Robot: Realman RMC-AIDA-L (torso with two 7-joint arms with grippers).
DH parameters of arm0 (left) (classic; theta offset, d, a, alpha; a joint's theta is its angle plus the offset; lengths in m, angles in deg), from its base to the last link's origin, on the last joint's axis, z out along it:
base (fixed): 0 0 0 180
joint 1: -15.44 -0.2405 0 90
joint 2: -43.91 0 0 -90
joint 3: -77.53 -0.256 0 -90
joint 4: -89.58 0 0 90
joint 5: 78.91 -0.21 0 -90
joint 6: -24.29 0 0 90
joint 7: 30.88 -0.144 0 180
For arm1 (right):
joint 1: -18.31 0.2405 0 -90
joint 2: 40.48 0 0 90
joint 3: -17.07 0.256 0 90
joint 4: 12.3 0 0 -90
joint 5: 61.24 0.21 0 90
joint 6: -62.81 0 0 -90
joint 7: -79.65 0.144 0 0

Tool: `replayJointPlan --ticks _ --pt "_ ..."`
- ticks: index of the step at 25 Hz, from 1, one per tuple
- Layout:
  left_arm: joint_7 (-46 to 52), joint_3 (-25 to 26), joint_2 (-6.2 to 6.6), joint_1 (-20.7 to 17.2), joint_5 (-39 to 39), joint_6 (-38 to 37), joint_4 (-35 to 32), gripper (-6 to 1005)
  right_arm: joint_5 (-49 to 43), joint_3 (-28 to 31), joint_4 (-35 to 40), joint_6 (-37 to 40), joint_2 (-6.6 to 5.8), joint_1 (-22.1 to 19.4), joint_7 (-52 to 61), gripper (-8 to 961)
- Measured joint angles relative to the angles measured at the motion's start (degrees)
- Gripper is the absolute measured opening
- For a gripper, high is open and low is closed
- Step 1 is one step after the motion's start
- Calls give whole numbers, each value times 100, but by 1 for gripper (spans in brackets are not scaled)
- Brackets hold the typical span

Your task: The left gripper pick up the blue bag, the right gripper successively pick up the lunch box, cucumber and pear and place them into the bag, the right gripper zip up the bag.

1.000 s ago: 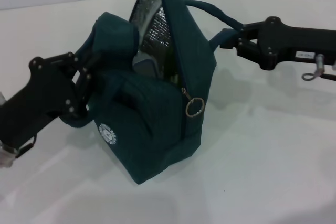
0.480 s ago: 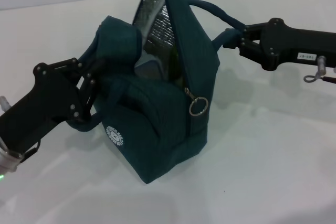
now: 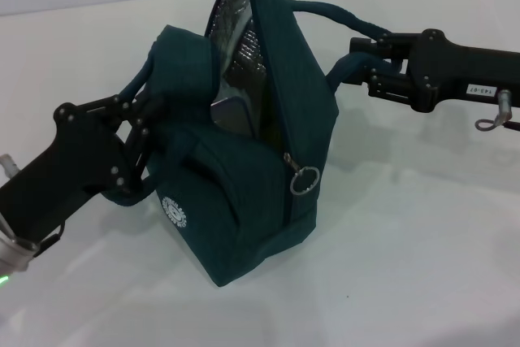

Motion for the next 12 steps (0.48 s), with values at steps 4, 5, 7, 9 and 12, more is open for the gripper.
replayJointPlan --ticks 4,5,7,9,12 --pt "-160 6 -6 1 1 -1 119 48 3 190 3 46 34 -54 -7 446" --pt "-232 10 -7 -1 0 -1 148 48 6 315 6 128 55 -76 -10 490" --pt "-298 17 -8 -21 0 3 154 49 9 467 7 337 74 -95 -17 512" --pt "-313 25 -9 -44 -1 8 159 49 27 545 7 568 69 -105 -61 534" --pt "-314 33 -6 -51 -3 19 162 49 68 655 7 955 53 -138 -225 567"
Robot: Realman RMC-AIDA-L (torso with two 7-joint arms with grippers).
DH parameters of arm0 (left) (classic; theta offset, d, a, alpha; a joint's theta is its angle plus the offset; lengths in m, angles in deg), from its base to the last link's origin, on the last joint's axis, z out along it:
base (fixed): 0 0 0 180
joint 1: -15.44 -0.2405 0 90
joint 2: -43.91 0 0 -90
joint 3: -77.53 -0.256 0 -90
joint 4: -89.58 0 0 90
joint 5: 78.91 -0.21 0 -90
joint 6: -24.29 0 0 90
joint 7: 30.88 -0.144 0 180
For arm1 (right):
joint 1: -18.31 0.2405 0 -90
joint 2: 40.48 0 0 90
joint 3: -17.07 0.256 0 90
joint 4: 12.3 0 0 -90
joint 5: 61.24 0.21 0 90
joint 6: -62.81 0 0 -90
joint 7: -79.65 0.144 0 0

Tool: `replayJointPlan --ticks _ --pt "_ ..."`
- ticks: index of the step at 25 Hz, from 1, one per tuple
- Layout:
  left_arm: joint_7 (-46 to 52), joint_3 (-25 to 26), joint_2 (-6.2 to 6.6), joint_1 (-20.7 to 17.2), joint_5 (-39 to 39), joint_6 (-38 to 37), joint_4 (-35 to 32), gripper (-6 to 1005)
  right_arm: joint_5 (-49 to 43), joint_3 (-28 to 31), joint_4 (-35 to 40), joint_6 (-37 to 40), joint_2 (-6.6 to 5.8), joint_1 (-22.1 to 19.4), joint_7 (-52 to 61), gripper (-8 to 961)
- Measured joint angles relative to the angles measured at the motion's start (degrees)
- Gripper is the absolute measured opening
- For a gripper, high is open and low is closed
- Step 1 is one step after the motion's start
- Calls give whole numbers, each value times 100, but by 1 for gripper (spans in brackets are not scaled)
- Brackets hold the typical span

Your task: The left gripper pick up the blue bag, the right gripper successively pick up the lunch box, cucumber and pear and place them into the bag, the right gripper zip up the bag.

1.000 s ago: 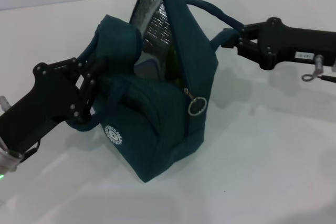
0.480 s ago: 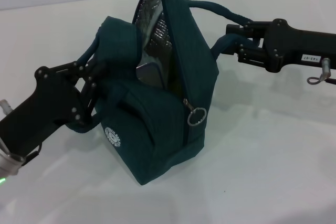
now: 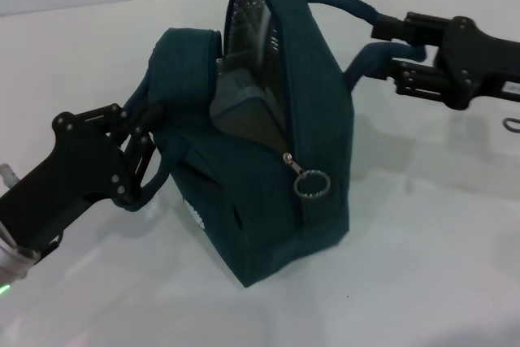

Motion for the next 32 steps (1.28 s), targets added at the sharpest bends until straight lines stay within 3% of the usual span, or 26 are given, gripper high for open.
replayJointPlan --ticks 6,17,26,32 --pt "-3 -17 3 -2 -4 27 0 49 -87 56 133 133 -38 -138 -97 609" --pt "-21 -33 6 -16 -4 16 34 49 -962 117 358 101 -254 -273 -159 600" --pt "-128 -20 5 -14 -4 -10 68 49 -966 645 358 1209 -246 -401 -763 601" --pt "-137 -22 -4 -11 -4 -11 80 49 -1458 -60 224 1144 -134 -197 -637 594"
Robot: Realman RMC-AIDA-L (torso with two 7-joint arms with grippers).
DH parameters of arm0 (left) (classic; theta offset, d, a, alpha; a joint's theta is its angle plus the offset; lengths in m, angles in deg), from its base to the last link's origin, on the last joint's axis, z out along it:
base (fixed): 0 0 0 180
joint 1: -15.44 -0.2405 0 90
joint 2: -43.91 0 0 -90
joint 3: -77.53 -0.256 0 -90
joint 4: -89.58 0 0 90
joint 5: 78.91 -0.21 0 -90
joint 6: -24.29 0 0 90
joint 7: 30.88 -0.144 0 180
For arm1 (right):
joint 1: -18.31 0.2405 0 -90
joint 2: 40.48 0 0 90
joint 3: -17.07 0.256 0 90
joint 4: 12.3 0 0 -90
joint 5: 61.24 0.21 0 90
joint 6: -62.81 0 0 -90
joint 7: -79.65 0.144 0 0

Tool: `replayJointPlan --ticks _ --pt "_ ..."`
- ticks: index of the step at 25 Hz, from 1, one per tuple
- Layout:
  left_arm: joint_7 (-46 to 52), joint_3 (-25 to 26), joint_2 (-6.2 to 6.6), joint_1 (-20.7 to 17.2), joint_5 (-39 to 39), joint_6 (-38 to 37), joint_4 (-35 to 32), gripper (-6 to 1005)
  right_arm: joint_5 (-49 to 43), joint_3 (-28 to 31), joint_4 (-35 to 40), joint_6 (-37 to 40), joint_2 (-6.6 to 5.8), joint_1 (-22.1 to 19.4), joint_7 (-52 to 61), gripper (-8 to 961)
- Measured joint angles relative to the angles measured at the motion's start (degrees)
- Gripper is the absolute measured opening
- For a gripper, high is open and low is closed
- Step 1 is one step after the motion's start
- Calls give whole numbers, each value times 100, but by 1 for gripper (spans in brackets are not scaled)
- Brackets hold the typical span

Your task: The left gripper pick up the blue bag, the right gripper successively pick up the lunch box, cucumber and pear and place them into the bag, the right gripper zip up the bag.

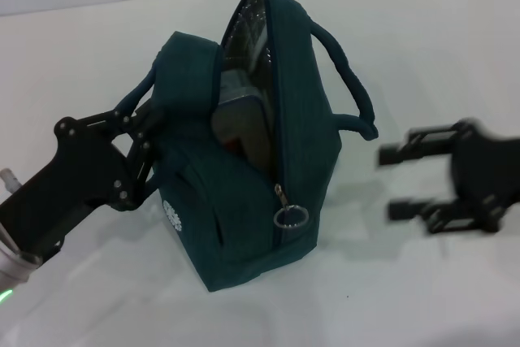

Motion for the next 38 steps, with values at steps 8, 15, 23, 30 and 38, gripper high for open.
replayJointPlan --ticks 8,15,23,30,38 --pt "-10 -8 1 49 9 1 69 49 -182 -918 -383 -746 267 307 16 587" --pt "-9 -11 1 53 14 6 69 49 -99 -1099 -864 -880 297 655 13 568" --pt "-7 8 1 60 18 11 67 49 273 -1451 -901 -1117 323 712 7 541" --pt "-7 18 1 70 19 17 67 50 422 -1747 -911 -1307 320 741 10 517" --pt "-86 -2 -4 71 19 16 75 50 738 -1830 -972 -1474 326 688 -453 452"
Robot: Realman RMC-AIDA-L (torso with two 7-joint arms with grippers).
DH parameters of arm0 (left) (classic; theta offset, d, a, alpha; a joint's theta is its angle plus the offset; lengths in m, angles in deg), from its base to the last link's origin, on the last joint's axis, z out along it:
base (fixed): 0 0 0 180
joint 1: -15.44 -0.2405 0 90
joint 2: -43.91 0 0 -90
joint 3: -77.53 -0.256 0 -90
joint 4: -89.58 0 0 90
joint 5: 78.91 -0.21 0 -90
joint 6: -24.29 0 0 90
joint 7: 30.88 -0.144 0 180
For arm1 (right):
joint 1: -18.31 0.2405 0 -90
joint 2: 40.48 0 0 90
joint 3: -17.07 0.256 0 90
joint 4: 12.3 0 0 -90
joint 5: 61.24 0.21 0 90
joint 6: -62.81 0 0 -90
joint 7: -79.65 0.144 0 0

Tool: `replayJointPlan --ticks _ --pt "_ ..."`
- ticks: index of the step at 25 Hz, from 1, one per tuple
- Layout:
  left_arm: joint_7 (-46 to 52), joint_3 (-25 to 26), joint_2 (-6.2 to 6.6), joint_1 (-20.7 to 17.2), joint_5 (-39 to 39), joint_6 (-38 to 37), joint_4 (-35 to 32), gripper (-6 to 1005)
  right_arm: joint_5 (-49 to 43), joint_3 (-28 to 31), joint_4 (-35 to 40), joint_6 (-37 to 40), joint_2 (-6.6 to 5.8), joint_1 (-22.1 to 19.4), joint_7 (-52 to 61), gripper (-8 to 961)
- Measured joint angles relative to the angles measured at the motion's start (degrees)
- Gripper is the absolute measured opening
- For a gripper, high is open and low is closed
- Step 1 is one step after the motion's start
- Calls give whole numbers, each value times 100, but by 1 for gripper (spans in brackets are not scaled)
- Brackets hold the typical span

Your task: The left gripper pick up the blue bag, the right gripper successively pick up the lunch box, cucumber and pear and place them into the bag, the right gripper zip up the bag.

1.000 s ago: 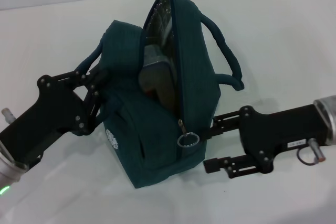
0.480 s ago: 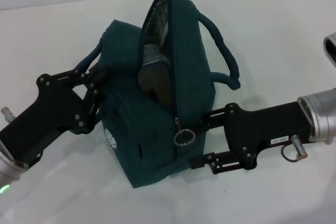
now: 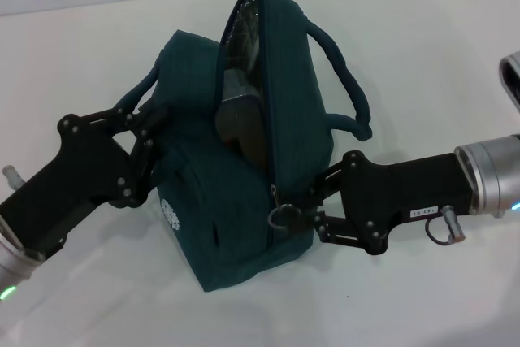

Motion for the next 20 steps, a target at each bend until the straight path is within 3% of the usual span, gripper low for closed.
replayJointPlan --ticks 5,7,17,20 --pt "-189 -7 -6 0 143 -6 163 50 126 -334 14 118 -30 7 -362 248" --pt "-282 -13 -11 2 276 -8 273 50 130 -477 58 161 -33 25 -413 35" --pt "-235 -51 -1 42 305 -88 356 50 378 -526 71 106 -18 29 -666 7" --pt "-229 -118 17 43 297 -253 359 136 627 -541 -9 8 -11 29 -819 7"
